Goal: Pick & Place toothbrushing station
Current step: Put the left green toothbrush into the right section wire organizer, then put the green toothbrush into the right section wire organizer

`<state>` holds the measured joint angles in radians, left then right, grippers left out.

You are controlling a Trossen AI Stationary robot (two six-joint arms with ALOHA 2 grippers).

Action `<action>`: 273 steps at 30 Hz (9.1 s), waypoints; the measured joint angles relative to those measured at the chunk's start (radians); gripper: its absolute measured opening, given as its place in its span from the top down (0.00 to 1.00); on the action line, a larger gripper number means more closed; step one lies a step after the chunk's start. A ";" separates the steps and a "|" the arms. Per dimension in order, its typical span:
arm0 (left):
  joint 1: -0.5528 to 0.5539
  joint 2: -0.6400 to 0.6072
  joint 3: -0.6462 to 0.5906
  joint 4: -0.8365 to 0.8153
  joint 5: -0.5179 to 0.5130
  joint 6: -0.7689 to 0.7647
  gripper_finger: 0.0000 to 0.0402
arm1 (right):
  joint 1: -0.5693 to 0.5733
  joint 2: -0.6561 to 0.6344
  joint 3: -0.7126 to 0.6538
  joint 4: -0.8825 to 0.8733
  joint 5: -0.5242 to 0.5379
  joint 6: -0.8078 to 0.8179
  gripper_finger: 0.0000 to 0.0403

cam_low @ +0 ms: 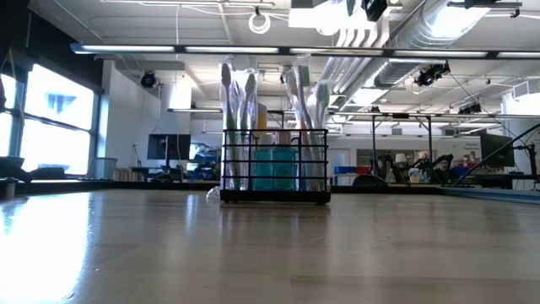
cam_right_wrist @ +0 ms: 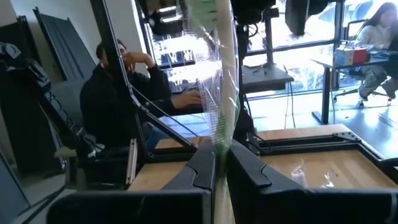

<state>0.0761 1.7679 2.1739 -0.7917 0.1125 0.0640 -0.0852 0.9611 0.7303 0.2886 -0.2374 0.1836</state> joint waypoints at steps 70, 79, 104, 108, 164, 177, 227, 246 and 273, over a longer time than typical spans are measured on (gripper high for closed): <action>-0.019 -0.028 -0.063 -0.085 0.145 0.045 0.98 | 0.000 -0.098 0.000 -0.079 0.061 0.100 0.51; -0.080 -0.128 -0.062 -0.235 -0.008 0.057 0.98 | 0.000 -0.163 0.000 -0.190 0.083 0.104 0.51; -0.095 -0.781 -1.281 0.793 -0.196 -0.041 0.97 | 0.000 -0.165 0.000 -0.201 0.108 0.135 0.51; -0.096 -0.728 -1.311 0.872 -0.228 -0.043 0.97 | 0.000 -0.164 0.000 -0.179 0.116 0.129 0.51; -0.096 -0.439 -1.297 0.781 -0.484 -0.100 0.67 | 0.000 -0.164 0.000 -0.173 0.135 0.100 0.51; -0.104 -0.450 -1.249 0.773 -0.490 0.212 0.49 | 0.000 -0.164 0.000 -0.173 0.161 0.099 0.51; 0.120 -0.539 -1.485 0.581 -0.235 -0.217 0.48 | -0.009 -0.136 0.000 -0.180 0.157 0.085 0.51; 0.121 -0.302 -1.630 1.066 -0.344 -0.226 0.48 | -0.009 -0.136 0.000 -0.178 0.161 0.055 0.51; 0.121 -0.048 -1.629 1.331 -0.420 -0.254 0.48 | -0.009 -0.136 0.000 -0.182 0.161 0.055 0.51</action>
<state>0.1974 1.7199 0.5450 0.5395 -0.3070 -0.1899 -0.0944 0.8249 0.7303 0.1066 -0.0768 0.2386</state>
